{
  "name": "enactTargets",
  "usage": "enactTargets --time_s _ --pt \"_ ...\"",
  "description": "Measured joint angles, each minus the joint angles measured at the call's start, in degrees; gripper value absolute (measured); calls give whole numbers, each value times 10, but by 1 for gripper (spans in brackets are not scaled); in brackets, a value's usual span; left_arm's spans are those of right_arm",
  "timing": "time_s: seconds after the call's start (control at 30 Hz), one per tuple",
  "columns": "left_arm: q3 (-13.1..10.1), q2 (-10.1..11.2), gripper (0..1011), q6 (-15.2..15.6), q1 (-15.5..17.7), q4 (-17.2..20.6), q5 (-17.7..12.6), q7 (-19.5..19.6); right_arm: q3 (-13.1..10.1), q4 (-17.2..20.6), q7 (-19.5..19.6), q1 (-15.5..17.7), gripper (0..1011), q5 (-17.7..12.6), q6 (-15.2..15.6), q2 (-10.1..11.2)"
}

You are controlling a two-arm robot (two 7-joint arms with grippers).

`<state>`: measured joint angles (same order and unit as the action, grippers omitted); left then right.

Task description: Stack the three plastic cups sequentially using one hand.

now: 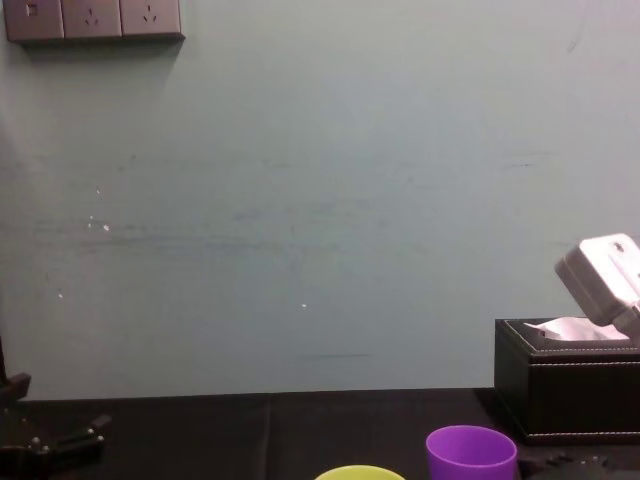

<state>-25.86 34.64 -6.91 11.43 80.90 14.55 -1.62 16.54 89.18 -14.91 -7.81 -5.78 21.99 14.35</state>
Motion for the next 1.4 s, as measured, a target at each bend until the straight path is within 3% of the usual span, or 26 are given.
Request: enactTargets --time_s 1.4 --pt "0 0 1000 0 0 0 0 0 -2 -33 0 -27 1004 8 6 -25"
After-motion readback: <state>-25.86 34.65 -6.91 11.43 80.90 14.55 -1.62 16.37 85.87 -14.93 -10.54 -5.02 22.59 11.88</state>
